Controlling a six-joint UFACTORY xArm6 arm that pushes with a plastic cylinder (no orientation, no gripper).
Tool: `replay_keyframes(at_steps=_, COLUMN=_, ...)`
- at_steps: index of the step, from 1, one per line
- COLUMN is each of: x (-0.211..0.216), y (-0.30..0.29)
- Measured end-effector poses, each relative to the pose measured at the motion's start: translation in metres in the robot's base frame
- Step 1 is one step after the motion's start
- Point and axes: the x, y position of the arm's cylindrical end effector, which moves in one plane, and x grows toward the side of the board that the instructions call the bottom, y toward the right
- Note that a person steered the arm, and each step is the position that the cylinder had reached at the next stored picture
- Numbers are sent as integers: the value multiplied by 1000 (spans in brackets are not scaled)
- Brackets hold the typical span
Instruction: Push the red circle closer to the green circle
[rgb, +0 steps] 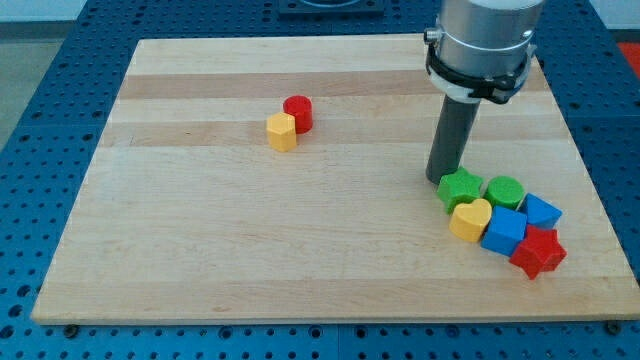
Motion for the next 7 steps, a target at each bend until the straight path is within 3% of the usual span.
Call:
replay_keyframes(at_steps=4, x=-156, y=-137)
replay_keyframes(at_steps=5, x=-149, y=-183)
replay_keyframes(at_steps=7, x=-117, y=-202)
